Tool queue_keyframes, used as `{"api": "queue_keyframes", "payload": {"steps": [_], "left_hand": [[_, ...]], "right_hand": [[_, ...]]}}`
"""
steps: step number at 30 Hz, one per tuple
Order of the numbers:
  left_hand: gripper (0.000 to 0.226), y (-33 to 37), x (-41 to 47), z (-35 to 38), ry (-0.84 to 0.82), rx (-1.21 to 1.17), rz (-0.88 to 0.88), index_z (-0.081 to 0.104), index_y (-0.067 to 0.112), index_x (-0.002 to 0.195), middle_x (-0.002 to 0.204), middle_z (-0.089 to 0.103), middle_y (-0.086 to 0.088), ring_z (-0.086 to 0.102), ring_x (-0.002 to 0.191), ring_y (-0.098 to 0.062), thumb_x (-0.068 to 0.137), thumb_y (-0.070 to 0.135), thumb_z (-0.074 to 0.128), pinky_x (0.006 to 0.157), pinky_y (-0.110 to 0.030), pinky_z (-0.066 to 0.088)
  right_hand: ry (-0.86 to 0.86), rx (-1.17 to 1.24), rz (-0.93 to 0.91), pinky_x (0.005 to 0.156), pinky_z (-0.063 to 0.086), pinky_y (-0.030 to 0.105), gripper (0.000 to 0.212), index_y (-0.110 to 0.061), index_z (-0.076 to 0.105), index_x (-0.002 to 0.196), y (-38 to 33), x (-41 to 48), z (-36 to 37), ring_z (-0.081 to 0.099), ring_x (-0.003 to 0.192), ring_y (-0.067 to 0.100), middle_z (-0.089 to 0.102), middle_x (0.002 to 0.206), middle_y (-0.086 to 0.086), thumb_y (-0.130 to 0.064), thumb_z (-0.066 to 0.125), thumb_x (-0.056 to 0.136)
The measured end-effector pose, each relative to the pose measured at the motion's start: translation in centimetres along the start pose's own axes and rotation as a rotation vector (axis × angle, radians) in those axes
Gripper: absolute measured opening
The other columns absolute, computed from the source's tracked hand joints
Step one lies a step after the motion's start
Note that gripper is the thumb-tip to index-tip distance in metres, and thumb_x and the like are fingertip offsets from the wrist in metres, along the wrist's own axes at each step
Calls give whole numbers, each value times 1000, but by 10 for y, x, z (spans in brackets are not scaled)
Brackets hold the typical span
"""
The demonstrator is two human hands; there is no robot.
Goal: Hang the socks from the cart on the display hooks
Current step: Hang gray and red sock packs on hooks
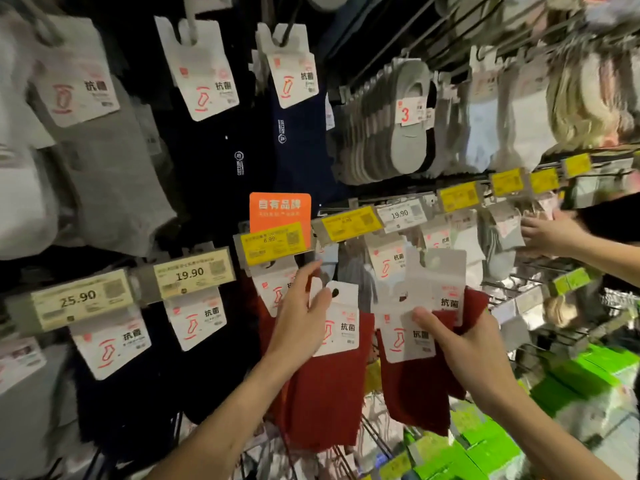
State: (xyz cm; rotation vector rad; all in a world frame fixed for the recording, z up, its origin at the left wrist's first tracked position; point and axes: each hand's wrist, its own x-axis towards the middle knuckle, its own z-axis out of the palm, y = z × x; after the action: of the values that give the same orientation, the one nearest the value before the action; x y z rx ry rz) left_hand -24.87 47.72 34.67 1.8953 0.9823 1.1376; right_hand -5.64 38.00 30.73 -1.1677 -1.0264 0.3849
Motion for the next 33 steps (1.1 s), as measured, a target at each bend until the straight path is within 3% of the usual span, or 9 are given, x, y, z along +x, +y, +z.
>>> {"api": "queue_keyframes", "payload": {"steps": [3, 6, 9, 13, 16, 19, 22, 26, 33], "left_hand": [[45, 6, 9, 9, 56, 26, 8, 34, 45, 145, 103, 61, 2, 50, 50, 3, 106, 24, 42, 51, -22, 41], [44, 10, 12, 16, 171, 111, 56, 31, 55, 142, 137, 48, 24, 59, 109, -3, 106, 33, 42, 91, -32, 51], [37, 20, 18, 23, 249, 146, 140, 38, 57, 130, 100, 59, 20, 60, 77, -11, 105, 31, 44, 69, -36, 49], [50, 28, 33, 29, 317, 158, 208, 30, 61, 137, 120, 62, 17, 67, 92, -20, 104, 27, 48, 81, -40, 58], [59, 28, 40, 33, 345, 161, 218, 25, 67, 137, 70, 62, 6, 56, 56, -38, 104, 24, 48, 57, -52, 55], [56, 20, 48, 38, 396, 256, 276, 24, 52, 145, 86, 61, 37, 56, 55, -6, 104, 21, 48, 58, -13, 46], [57, 16, 52, 43, 433, 265, 280, 24, 56, 143, 70, 61, 14, 56, 55, -7, 103, 23, 49, 57, -25, 50], [56, 16, 56, 50, 470, 314, 281, 30, 36, 150, 74, 36, 29, 51, 62, 20, 102, 16, 51, 51, -24, 34], [68, 9, 66, 48, 512, 461, 271, 9, 55, 146, 54, 50, -2, 46, 39, -20, 103, 20, 48, 41, -47, 44]], "right_hand": [[-24, 31, 14, 79, 60, 46, 23, -18, 71, 106, 6, 15, -6, 75, 90, 17, 78, 96, -3, -13, 77, 84], [-36, 56, 23, 79, 60, 44, 22, -20, 71, 102, 9, 24, -10, 75, 87, 13, 78, 92, -6, -11, 77, 83], [-46, 57, 27, 78, 59, 43, 22, -23, 71, 98, 16, 32, -15, 75, 85, 11, 78, 91, -8, -13, 79, 81], [-73, 95, 46, 77, 59, 43, 24, -16, 72, 102, 29, 41, -16, 75, 87, 14, 78, 93, -4, -14, 80, 80], [-95, 136, 64, 71, 60, 31, 20, -19, 73, 97, 33, 43, -14, 75, 84, 11, 78, 89, -8, -11, 79, 80], [-127, 154, 97, 70, 59, 28, 23, -22, 72, 99, 41, 45, -13, 75, 85, 9, 78, 90, -10, -10, 79, 81], [-135, 170, 115, 69, 60, 28, 22, -22, 72, 98, 43, 47, -13, 75, 83, 10, 78, 89, -10, -9, 79, 81], [-173, 178, 98, 70, 60, 27, 22, -22, 73, 97, 41, 50, -13, 75, 83, 10, 78, 89, -8, -6, 77, 83], [-205, 205, 102, 68, 59, 24, 19, -20, 72, 97, 39, 55, -16, 75, 83, 10, 78, 88, -7, -7, 76, 83]]}}
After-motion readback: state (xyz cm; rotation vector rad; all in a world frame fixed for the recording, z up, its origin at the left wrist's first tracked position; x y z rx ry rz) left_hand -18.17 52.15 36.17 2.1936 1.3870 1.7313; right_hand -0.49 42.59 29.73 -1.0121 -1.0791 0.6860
